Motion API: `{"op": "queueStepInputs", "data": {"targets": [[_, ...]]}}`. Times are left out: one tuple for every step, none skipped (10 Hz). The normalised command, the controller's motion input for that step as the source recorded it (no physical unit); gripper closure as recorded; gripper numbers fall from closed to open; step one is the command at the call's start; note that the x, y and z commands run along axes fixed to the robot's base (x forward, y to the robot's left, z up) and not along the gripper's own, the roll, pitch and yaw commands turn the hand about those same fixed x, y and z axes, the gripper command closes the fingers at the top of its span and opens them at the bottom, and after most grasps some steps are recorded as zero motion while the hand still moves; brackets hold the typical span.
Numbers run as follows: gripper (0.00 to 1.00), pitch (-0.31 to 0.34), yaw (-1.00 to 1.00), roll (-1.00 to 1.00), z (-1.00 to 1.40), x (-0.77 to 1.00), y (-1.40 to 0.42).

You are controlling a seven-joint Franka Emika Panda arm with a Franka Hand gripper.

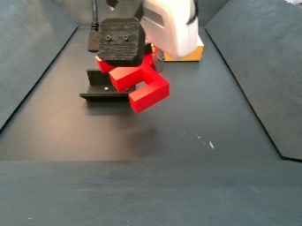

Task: Pick up the red object. Move up. Place the red object on the fixture. Regrasp the red object. Move to above the board. Insert the red object.
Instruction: Place the red object on the fixture.

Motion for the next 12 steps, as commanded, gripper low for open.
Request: {"op": "queueStepInputs", "data": {"targets": [[1.0, 0.503, 0.53, -0.05, 0.27, 0.41, -0.15], [1.0, 0.471, 0.58, -0.22, 0.18, 0.32, -0.21], [1.0, 0.391, 0.64, -0.3, 0.1, 0.24, -0.24], [1.0, 0.383, 0.65, -0.33, 0.08, 0.22, -0.24], [1.0, 0.383, 0.65, -0.36, 0.06, 0.2, -0.23], [1.0, 0.383, 0.65, -0.36, 0.05, 0.19, -0.22], [1.0, 0.391, 0.63, -0.39, 0.0, 0.22, -0.22], [1.0, 0.403, 0.55, -0.34, 0.0, 0.3, -0.1], [1.0, 0.383, 0.58, -0.35, 0.04, 0.28, -0.17], [1.0, 0.369, 0.58, -0.33, 0.05, 0.31, -0.17], [1.0, 0.346, 0.58, -0.29, 0.09, 0.33, -0.17], [1.0, 0.34, 0.58, -0.23, 0.14, 0.34, -0.15]]}}
